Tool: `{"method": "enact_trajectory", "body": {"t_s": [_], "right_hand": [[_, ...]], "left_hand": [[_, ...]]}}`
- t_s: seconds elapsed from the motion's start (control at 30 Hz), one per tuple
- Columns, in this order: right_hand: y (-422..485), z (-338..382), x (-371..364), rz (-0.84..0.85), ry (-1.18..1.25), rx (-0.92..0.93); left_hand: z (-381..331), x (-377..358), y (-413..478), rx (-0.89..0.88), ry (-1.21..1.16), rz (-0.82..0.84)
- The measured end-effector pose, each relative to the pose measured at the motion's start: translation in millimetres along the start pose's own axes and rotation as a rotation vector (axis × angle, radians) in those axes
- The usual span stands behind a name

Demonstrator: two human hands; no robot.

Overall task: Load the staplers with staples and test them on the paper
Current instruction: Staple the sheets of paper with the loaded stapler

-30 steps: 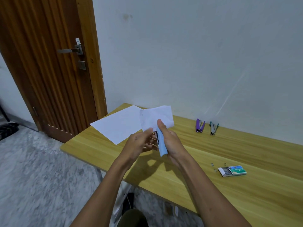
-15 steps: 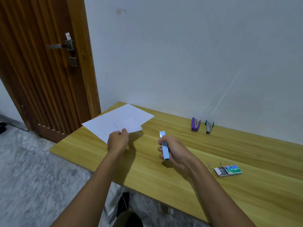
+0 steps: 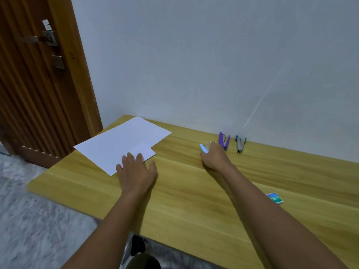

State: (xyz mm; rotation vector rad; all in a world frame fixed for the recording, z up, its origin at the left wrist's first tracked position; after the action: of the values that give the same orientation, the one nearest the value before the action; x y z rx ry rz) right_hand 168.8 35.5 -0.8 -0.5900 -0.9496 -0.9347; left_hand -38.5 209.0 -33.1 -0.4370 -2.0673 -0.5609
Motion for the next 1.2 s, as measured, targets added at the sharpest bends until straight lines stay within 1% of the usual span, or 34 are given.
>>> {"method": "enact_trajectory", "body": {"t_s": [0.17,0.33,0.4,0.5,0.63,0.73,0.83,1.07,1.2], "right_hand": [[32.8,-5.9,-3.7,-0.063,-0.041,-0.082],[43.4,-1.9,-1.5,0.022,-0.047,-0.144],[40.2,1.2,-0.9,0.050,-0.137,-0.115],[39.3,-2.1,-4.8,0.007,-0.213,-0.067],[46.5,-6.3,-8.4,-0.090,-0.155,-0.007],[52.3,-5.5,-8.8,-0.146,-0.129,0.004],[56.9,-4.7,-9.6,-0.163,-0.115,0.005],[56.6,0.5,-6.2,-0.134,-0.142,0.035],[25.5,-1.3,17.2,-0.202,-0.074,0.093]], "left_hand": [[1.5,-2.3,0.7,-0.007,-0.003,-0.047],[2.9,-2.6,1.4,-0.004,-0.020,-0.062],[3.9,-3.1,1.0,-0.010,-0.020,-0.068],[4.6,-4.6,1.3,-0.007,-0.025,-0.068],[4.0,-5.5,2.3,-0.009,-0.019,-0.068],[4.6,-6.3,2.4,-0.010,-0.009,-0.073],[3.8,-7.1,2.2,-0.011,-0.005,-0.071],[4.4,-5.9,2.4,-0.007,0.003,-0.094],[-2.3,0.1,0.3,-0.043,0.023,-0.135]]}}
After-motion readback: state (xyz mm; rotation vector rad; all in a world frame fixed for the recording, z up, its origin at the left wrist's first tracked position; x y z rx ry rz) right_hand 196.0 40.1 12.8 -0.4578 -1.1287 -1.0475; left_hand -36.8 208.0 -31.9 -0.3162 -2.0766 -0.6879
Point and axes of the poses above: each hand's wrist, its own y-axis towards the middle knuckle, its own x-axis out of the back of the hand, z = x × y, the point moved 6 cm from there along y, towards the middle knuckle, and after that the axes turned 8 degrees about -y, right-handed, at the moved point
